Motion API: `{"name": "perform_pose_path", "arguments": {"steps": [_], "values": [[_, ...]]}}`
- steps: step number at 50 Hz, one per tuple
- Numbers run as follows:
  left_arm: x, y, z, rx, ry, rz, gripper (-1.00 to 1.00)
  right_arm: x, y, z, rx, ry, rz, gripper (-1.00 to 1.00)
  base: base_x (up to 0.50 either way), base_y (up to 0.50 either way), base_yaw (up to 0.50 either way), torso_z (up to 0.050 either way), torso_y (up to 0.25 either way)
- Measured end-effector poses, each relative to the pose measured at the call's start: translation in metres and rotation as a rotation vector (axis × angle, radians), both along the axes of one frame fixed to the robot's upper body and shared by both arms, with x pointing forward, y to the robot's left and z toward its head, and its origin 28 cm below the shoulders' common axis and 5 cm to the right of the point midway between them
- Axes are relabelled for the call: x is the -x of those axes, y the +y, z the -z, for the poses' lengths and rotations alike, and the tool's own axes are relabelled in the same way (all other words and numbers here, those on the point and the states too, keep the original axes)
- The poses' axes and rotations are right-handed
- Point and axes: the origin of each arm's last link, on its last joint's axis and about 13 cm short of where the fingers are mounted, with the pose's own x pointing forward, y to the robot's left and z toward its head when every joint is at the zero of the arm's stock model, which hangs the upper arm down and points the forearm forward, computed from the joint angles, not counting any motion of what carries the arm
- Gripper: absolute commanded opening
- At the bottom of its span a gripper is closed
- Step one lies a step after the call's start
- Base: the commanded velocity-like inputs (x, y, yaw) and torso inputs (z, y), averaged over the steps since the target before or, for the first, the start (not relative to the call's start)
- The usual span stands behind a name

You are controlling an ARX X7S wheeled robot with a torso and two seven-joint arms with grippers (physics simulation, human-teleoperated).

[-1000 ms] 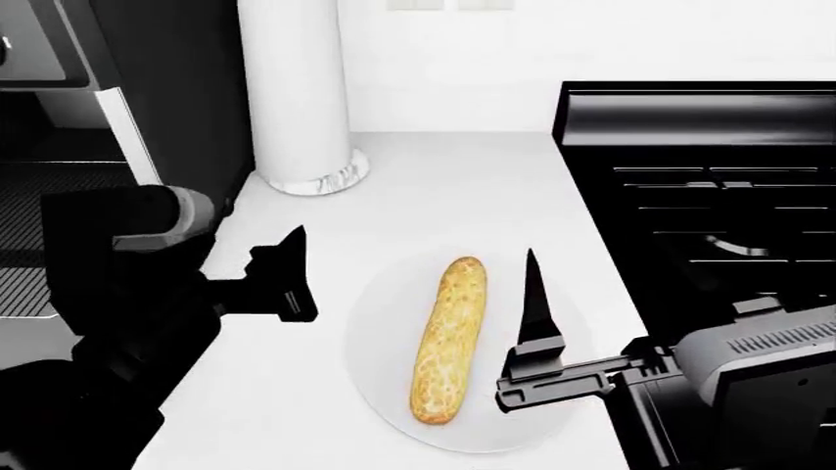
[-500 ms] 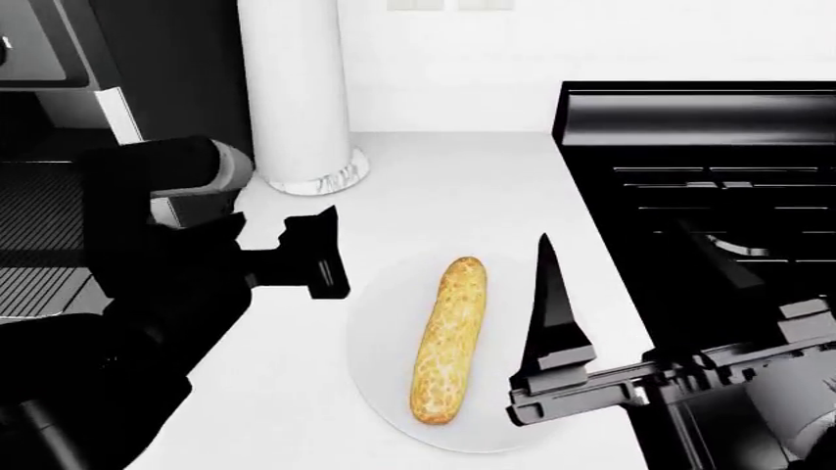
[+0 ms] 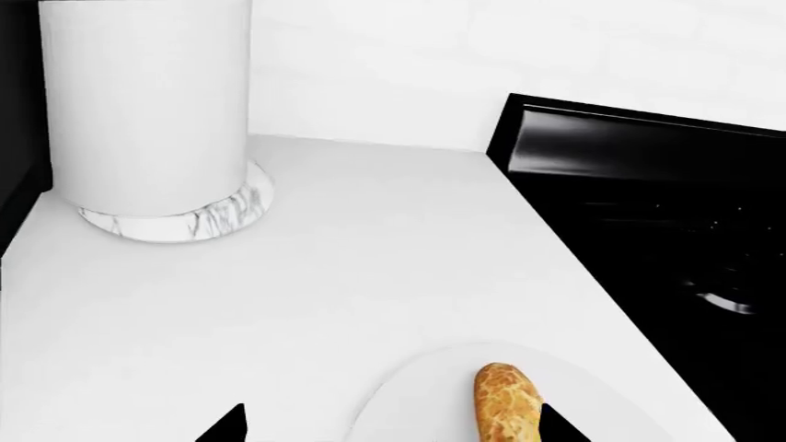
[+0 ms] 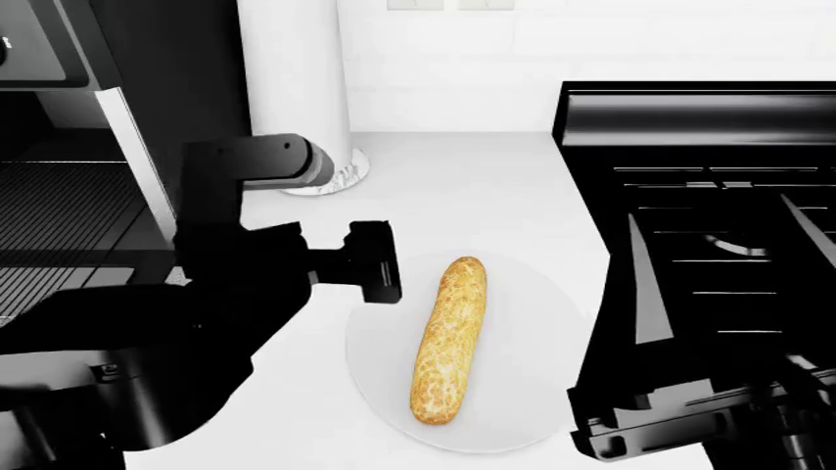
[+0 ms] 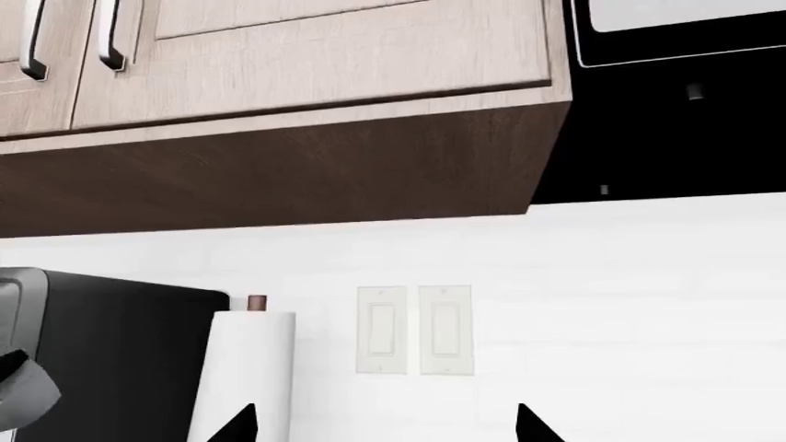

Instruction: Place the baguette on the rack of the toaster oven.

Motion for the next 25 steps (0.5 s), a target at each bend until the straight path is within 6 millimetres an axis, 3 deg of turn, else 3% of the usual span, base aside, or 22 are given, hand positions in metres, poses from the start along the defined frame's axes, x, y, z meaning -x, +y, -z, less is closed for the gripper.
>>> {"name": "perform_pose_path", "arguments": {"steps": [25], "values": [[0.003, -0.026, 0.006, -0.002, 0.077, 0.088, 1.0, 0.003, -0.006, 0.002, -0.019, -0.013, 0.007, 1.0, 0.0, 0.0, 0.0, 0.0, 0.0]]}}
